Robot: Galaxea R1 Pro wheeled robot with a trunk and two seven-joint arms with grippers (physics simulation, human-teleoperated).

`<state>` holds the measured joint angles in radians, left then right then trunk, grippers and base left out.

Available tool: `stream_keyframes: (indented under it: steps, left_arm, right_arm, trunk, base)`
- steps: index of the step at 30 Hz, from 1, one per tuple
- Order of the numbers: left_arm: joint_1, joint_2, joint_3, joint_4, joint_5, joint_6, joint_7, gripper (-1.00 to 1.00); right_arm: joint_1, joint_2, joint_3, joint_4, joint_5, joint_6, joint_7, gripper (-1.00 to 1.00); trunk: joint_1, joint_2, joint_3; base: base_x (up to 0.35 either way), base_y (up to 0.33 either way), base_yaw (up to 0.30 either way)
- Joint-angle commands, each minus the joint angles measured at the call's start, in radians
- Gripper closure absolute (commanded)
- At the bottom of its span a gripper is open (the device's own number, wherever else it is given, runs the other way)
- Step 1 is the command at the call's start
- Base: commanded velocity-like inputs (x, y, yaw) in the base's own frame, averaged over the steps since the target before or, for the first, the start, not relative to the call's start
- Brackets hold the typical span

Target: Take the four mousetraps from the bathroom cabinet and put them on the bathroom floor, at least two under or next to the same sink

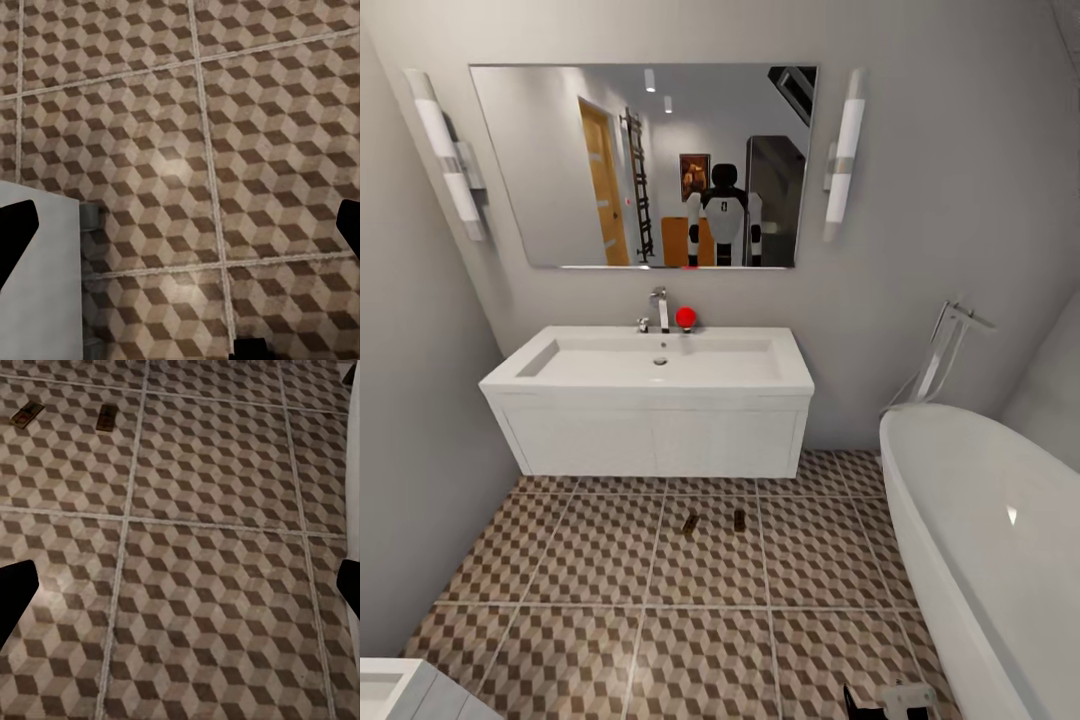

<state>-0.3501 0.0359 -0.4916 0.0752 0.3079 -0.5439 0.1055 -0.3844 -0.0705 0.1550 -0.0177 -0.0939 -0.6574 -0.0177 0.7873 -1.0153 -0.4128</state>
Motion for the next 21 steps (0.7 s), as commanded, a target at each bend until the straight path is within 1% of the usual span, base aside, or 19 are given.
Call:
stream_keyframes:
  steps: [1,6,13,21]
  left_arm:
    - [-0.001,-0.001,-0.008,0.003,0.004,-0.005,0.003,-1.00]
    - [-0.001,-0.001,-0.008,0.003,0.004,-0.005,0.003,-1.00]
    - [-0.001,-0.002,-0.008,0.003,0.004,-0.004,0.003,-1.00]
    - [-0.001,-0.002,-0.008,0.003,0.004,-0.004,0.002,-1.00]
  right_arm:
    - [-0.001,0.000,0.009,0.000,-0.009,-0.003,-0.002,-1.00]
    - [-0.001,0.003,0.009,0.000,-0.009,-0.003,-0.001,-1.00]
    - [-0.001,0.015,0.009,-0.001,-0.009,-0.004,0.001,-1.00]
    - [-0.001,0.015,0.009,-0.001,-0.009,-0.004,0.001,-1.00]
  trunk:
    - [0.000,-0.001,0.001]
    - [0.000,-0.001,0.007]
    - [0.000,-0.001,0.009]
    - [0.000,-0.001,0.010]
  base:
    - [0.000,0.000,0.000]
    - [0.000,0.000,0.000]
    - [0.000,0.000,0.000]
    - [0.000,0.000,0.000]
